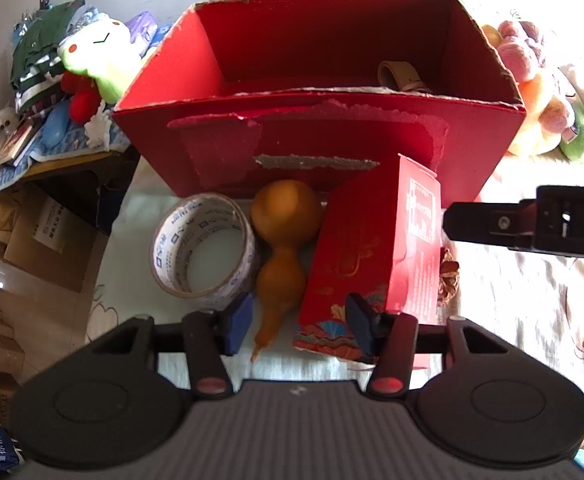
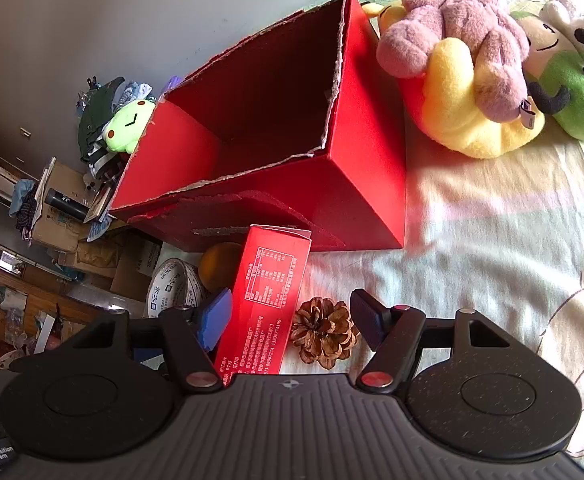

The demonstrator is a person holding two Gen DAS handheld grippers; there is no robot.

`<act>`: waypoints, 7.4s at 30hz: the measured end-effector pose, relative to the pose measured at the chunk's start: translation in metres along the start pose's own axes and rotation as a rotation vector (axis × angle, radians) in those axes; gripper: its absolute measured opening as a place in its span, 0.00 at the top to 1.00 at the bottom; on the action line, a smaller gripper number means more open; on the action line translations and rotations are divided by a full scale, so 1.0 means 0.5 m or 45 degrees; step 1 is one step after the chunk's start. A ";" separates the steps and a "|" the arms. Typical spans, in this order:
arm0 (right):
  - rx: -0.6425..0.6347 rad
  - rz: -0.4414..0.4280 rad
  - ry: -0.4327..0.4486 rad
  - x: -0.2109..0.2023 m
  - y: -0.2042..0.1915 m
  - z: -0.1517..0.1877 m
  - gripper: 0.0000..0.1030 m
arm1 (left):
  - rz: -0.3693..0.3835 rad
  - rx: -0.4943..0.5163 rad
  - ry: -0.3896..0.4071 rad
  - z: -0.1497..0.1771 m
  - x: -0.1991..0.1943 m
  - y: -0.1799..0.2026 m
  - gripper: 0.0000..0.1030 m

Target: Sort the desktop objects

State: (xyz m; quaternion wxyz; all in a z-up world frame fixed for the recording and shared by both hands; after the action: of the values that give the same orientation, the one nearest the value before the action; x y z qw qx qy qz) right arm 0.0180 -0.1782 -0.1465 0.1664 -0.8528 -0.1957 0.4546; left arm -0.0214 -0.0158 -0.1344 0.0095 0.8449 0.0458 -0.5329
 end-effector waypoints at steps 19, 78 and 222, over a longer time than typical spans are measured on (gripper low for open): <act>0.029 -0.033 -0.015 0.015 0.019 -0.002 0.37 | 0.171 0.087 -0.021 0.024 -0.020 0.003 0.49; 0.165 -0.029 0.027 -0.079 0.092 0.023 0.54 | 0.755 0.431 -0.001 0.029 -0.080 0.241 0.81; -0.046 0.339 0.168 0.062 0.037 -0.297 0.54 | 0.382 0.429 -0.256 -0.377 0.197 0.067 0.15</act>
State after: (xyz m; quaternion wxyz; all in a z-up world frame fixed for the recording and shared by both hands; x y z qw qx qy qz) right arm 0.1622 -0.1950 -0.0983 0.1017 -0.9022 -0.0778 0.4119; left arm 0.1932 -0.0303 -0.1426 -0.0481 0.7746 -0.1708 -0.6070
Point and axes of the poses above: each gripper's, at about its wrist camera, not at the fingertips, and x roughly the way its jaws point, y to its right, z to its underside, the point moved 8 cm from there along x, roughly the way its jaws point, and after that the axes turned 15 degrees about -x, right-handed, at the moved point
